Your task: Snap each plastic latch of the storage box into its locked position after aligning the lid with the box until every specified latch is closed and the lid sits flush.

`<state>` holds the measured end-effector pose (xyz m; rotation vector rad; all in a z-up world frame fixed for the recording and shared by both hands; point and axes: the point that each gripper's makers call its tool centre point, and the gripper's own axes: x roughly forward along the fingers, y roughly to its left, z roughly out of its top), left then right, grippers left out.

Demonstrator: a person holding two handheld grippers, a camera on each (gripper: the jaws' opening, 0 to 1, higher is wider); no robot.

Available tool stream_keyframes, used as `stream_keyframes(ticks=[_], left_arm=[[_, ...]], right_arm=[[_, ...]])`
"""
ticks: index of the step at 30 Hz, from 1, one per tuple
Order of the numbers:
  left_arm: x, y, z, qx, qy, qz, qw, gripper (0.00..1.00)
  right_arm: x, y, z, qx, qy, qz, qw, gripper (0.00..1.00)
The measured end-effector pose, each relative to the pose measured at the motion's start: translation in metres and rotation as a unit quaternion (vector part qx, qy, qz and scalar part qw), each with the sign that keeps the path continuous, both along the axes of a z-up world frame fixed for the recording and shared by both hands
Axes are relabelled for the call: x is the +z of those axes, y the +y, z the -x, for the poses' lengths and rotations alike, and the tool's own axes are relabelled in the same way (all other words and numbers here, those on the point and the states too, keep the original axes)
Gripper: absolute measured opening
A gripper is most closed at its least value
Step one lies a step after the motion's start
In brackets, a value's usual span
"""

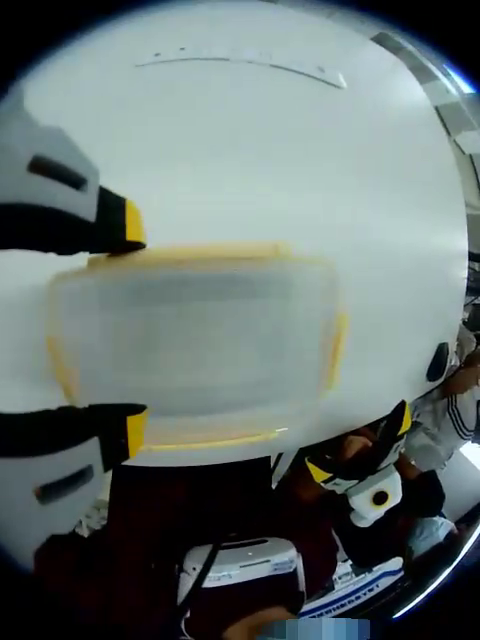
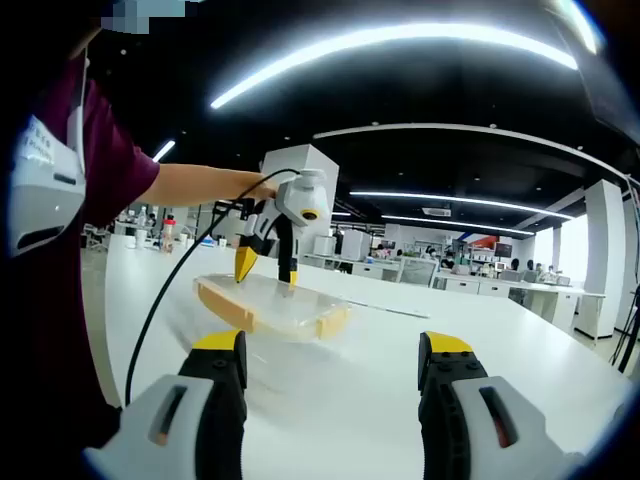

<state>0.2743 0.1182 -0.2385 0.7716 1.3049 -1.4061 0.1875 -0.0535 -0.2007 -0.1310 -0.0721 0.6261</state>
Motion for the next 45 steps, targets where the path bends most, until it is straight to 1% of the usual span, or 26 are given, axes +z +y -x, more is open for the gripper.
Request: stream_keyframes(ticks=[3,5,7,11,13,15,18,22,24,34,38,42,45], left_arm=[[0.0,0.0009,0.0003,0.0,0.003,0.003,1.0,0.58],[0.0009,0.0013,-0.0032,0.001,0.004,0.007,1.0,0.57],[0.0007,0.0012,-0.0029,0.001,0.004,0.008,1.0,0.57],[0.0018,0.0021,-0.0088,0.003,0.01,0.018,0.9998,0.56],[-0.0006,0.0019,-0.0009,0.006,0.013,0.022,0.9997,0.55],[-0.0011,0.0015,0.0004,0.007,0.014,0.026,0.9996,0.55],[-0.0005,0.0006,-0.0065,0.01,0.02,0.026,0.9994,0.54],[-0.0007,0.0003,-0.0081,0.013,0.025,0.028,0.9992,0.54],[-0.0005,0.0006,-0.009,0.015,0.027,0.035,0.9989,0.54],[-0.0029,-0.0023,-0.0033,0.019,0.043,0.049,0.9977,0.52],[-0.0038,-0.0046,-0.0037,0.02,0.051,0.045,0.9975,0.52],[-0.0037,-0.0051,-0.0034,0.023,0.055,0.052,0.9969,0.52],[-0.0039,-0.0056,-0.0033,0.027,0.057,0.051,0.9967,0.54]], right_arm=[[0.0018,0.0012,-0.0016,0.0,-0.002,-0.005,1.0,0.69],[0.0041,0.0032,-0.0013,0.003,-0.006,-0.008,0.9999,0.69],[0.0043,0.0033,-0.0014,0.003,-0.007,-0.008,0.9999,0.69],[0.0032,0.0002,-0.0029,-0.001,-0.006,-0.014,0.9999,0.69],[0.0031,0.0007,-0.0031,0.0,-0.005,-0.017,0.9998,0.69],[0.0037,0.002,-0.0032,0.002,-0.006,-0.017,0.9998,0.69],[0.0045,0.0033,-0.0041,0.005,-0.007,-0.015,0.9999,0.69],[0.0062,0.0037,-0.0049,0.007,-0.009,-0.017,0.9998,0.69],[0.0067,0.0042,-0.0048,0.006,-0.009,-0.014,0.9998,0.69],[0.0084,0.0032,-0.0033,0.003,-0.011,-0.01,0.9999,0.69],[0.0079,0.0011,-0.0024,0.001,-0.01,-0.01,0.9999,0.69],[0.0064,-0.0015,-0.0001,-0.001,-0.009,-0.012,0.9999,0.69],[0.0059,-0.0027,-0.0007,-0.002,-0.008,-0.013,0.9999,0.68]])
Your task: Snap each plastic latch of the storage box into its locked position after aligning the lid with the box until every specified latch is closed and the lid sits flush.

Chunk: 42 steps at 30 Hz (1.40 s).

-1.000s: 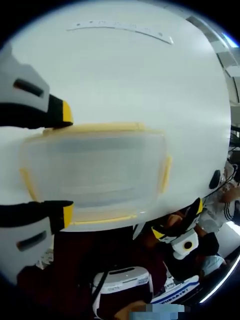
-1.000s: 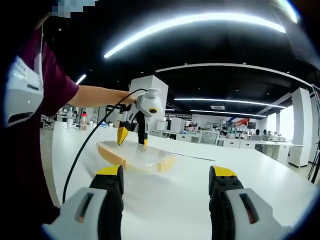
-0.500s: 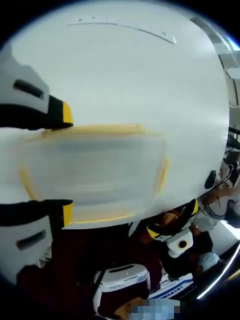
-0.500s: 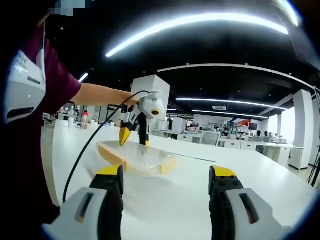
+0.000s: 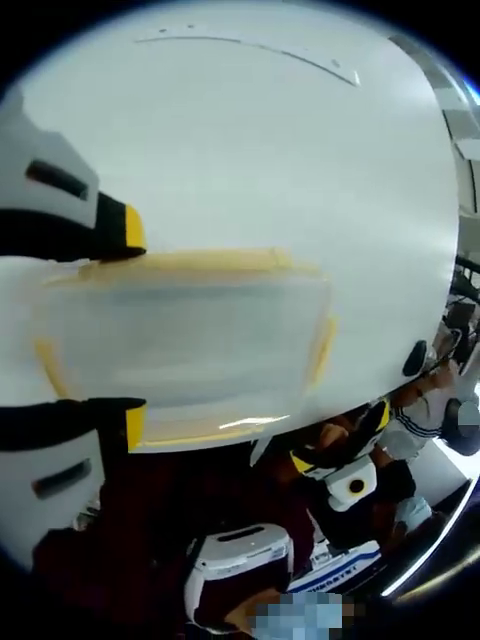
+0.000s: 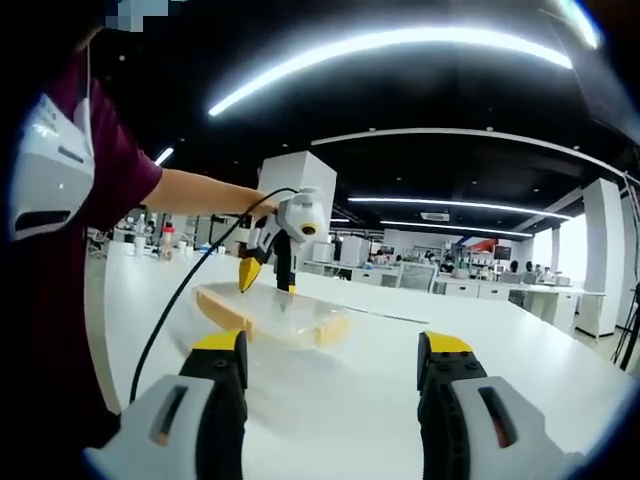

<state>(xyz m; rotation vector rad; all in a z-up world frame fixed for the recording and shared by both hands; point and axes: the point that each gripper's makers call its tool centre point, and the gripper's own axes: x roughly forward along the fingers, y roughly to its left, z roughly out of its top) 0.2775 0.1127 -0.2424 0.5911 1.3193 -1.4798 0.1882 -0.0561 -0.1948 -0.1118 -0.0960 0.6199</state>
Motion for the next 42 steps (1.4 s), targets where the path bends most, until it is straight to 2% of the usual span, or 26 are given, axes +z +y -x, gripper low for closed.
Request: stream_keyframes(ticks=[2,8,12,14,18,22,24,26,32,37,42], left_arm=[[0.001,-0.001,0.001,0.0,-0.004,0.005,1.0,0.55],[0.0,-0.003,0.001,-0.006,-0.012,-0.029,0.9995,0.58],[0.002,-0.001,-0.005,-0.005,-0.019,-0.052,0.9984,0.59],[0.002,-0.001,-0.004,-0.006,-0.021,-0.053,0.9983,0.59],[0.005,0.001,-0.006,-0.007,-0.057,-0.082,0.995,0.61],[0.009,0.004,-0.006,-0.008,-0.099,-0.114,0.9886,0.62],[0.011,0.002,-0.002,-0.015,-0.098,-0.119,0.9879,0.56],[0.012,0.002,-0.001,-0.023,-0.109,-0.129,0.9854,0.55],[0.011,0.005,-0.003,-0.024,-0.101,-0.131,0.986,0.56],[0.009,0.007,-0.003,-0.01,-0.074,-0.105,0.9917,0.56],[0.009,0.008,-0.001,-0.003,-0.073,-0.086,0.9936,0.55]], right_arm=[[0.0,0.0,0.0,-0.001,0.0,0.002,1.0,0.68],[0.001,-0.004,0.003,-0.003,0.001,0.023,0.9997,0.68],[-0.001,-0.01,0.005,-0.01,0.005,0.023,0.9997,0.68],[-0.002,-0.011,0.005,-0.012,0.006,0.023,0.9996,0.68],[-0.005,-0.012,0.007,-0.013,0.008,0.026,0.9996,0.68],[-0.006,-0.011,0.007,-0.013,0.01,0.025,0.9996,0.68],[-0.007,-0.01,0.007,-0.011,0.01,0.025,0.9996,0.68],[-0.007,-0.008,0.008,-0.009,0.009,0.025,0.9996,0.68],[-0.008,-0.007,0.01,-0.009,0.009,0.026,0.9996,0.69],[-0.01,-0.009,0.011,-0.011,0.012,0.024,0.9996,0.69],[-0.012,-0.011,0.011,-0.014,0.014,0.02,0.9996,0.69]])
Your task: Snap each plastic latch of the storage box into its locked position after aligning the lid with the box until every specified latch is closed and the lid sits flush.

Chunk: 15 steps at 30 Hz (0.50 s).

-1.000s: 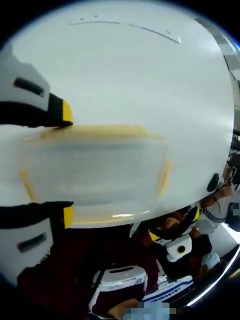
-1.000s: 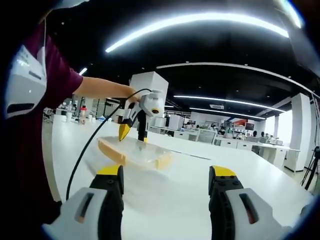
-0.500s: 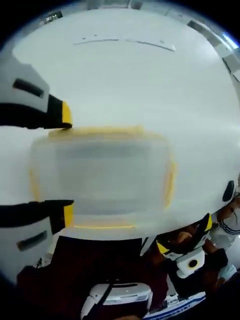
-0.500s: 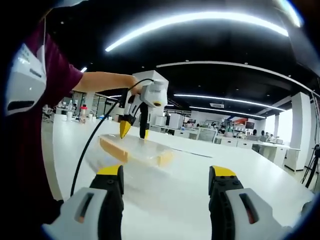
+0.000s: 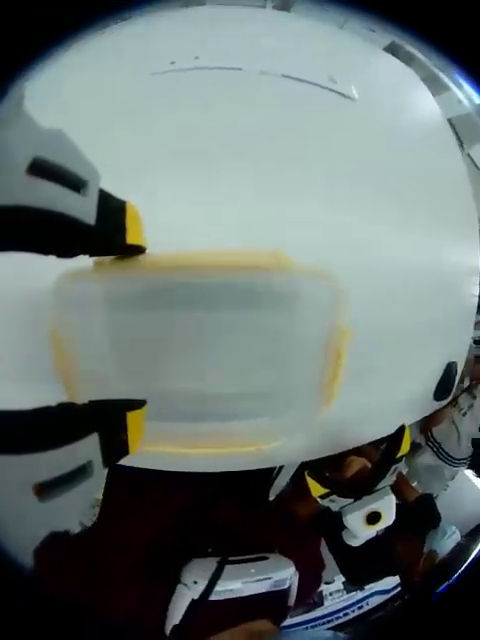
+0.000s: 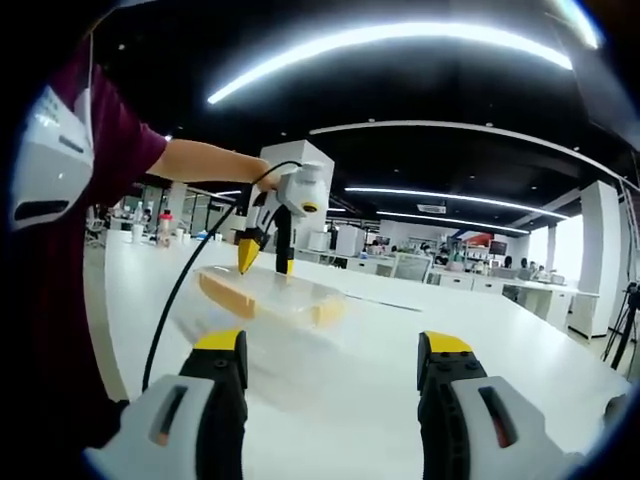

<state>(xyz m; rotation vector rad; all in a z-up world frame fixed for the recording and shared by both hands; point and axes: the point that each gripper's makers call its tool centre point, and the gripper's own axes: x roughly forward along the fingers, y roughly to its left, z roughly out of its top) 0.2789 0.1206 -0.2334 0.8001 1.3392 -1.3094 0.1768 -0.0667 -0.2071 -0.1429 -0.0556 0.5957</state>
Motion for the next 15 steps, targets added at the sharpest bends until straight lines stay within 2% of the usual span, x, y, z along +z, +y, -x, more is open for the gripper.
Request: stream_keyframes(ticks=[6,15], left_arm=[[0.0002,0.0003,-0.0021,0.002,0.002,0.02,0.9998,0.55],[0.0026,-0.0001,-0.0087,-0.002,-0.011,0.046,0.9989,0.55]], right_arm=[[-0.0029,0.0046,0.0002,0.002,0.002,0.0,1.0,0.68],[-0.0066,0.0064,0.0029,0.007,0.006,-0.001,1.0,0.68]])
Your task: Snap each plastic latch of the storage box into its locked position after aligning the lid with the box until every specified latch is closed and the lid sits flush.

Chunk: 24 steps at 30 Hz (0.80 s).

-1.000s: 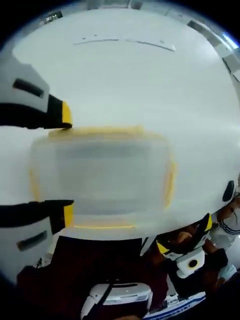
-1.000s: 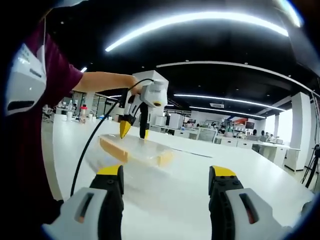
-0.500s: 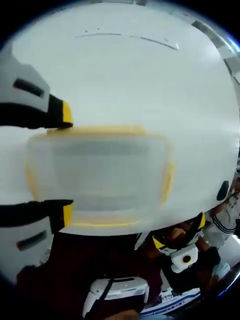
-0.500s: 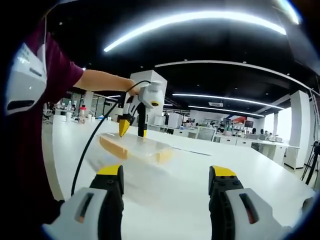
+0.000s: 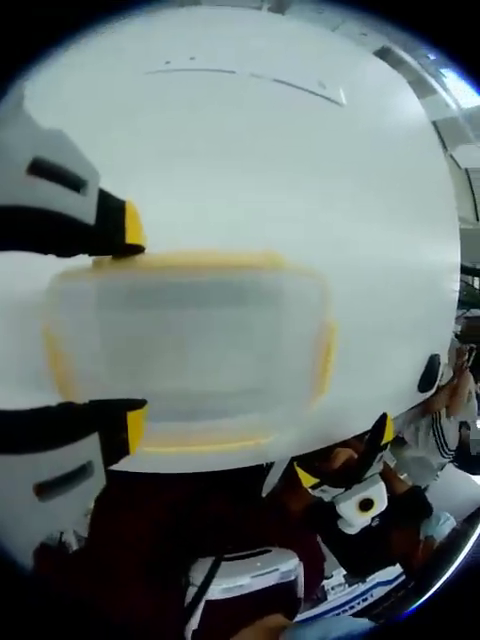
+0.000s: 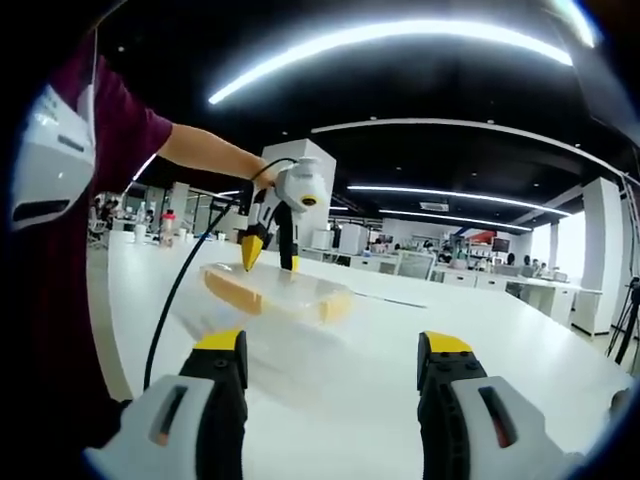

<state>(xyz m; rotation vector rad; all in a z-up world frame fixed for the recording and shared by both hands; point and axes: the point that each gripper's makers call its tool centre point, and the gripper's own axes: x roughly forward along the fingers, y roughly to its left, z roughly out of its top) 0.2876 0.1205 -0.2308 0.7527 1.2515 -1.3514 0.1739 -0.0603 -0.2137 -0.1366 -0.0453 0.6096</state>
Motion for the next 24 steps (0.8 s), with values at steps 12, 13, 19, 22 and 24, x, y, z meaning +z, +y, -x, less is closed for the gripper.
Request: stream_keyframes(ticks=[12,13,19,22,24], left_arm=[[-0.0034,-0.0021,0.0024,-0.002,0.014,-0.038,0.9992,0.54],[-0.0033,-0.0018,0.0021,-0.003,0.014,-0.039,0.9991,0.54],[-0.004,-0.0024,0.0069,-0.002,0.016,-0.029,0.9994,0.53],[-0.0034,-0.0026,0.0044,-0.004,0.018,-0.028,0.9994,0.52],[-0.0035,-0.0027,0.0041,-0.004,0.019,-0.028,0.9994,0.52]], right_arm=[[-0.0004,-0.0013,0.0007,-0.002,-0.002,0.0,1.0,0.68],[-0.0015,-0.0022,0.0007,-0.003,-0.001,0.002,1.0,0.68],[-0.0002,-0.0063,0.0024,-0.006,-0.003,0.002,1.0,0.68],[0.0009,-0.007,0.0026,-0.007,-0.004,0.001,1.0,0.68],[0.0011,-0.0071,0.0026,-0.007,-0.004,0.0,1.0,0.68]])
